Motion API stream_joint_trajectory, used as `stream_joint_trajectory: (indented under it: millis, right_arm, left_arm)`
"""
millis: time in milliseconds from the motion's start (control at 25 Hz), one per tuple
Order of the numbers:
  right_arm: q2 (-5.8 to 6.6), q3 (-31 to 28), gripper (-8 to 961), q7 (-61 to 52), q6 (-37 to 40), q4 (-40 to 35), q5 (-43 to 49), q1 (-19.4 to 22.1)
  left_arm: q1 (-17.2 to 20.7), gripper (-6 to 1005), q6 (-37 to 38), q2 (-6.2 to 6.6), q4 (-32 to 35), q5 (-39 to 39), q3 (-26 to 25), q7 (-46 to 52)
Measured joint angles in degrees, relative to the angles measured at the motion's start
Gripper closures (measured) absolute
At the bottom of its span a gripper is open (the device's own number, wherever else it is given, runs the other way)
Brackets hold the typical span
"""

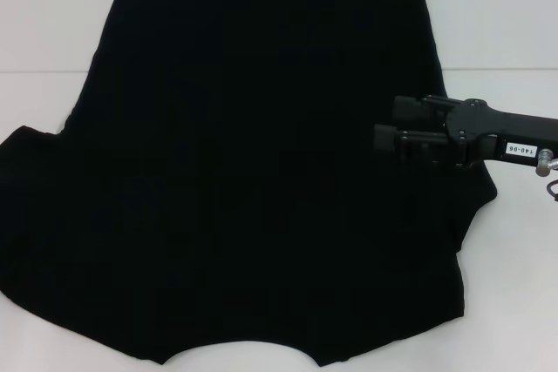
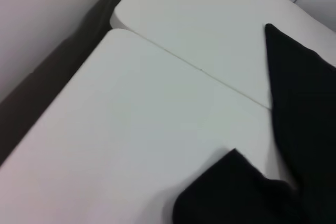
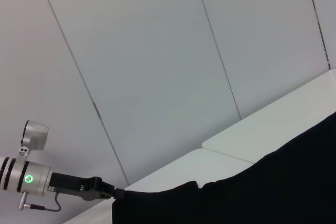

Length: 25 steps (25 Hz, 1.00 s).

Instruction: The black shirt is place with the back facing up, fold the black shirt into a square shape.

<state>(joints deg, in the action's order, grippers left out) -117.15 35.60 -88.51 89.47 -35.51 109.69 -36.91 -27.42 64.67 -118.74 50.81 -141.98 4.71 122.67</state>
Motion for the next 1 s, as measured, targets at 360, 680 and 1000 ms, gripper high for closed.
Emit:
stream_joint_trajectory:
  millis: [360,680,1000]
  right_arm:
    - [0.19,0.0,67,0.0,0.0,0.0,0.0,0.3]
    - [0.38,-0.3,68,0.1,0.0,0.0,-0.1,1.4]
    - [0.35,-1.3,68,0.0,0.5,0.0,-0.2,2.1]
  left_arm:
    - [-2.2,1000,4.7,-0.37,-1.1,7.2,5.8,-2.1]
    - [-6.0,1000,3.7,-2.46,-2.6,10.7,16.8,-4.4]
    - [-7.5,1000,4.0,-4.34,-3.6,11.3,24.6,-6.7]
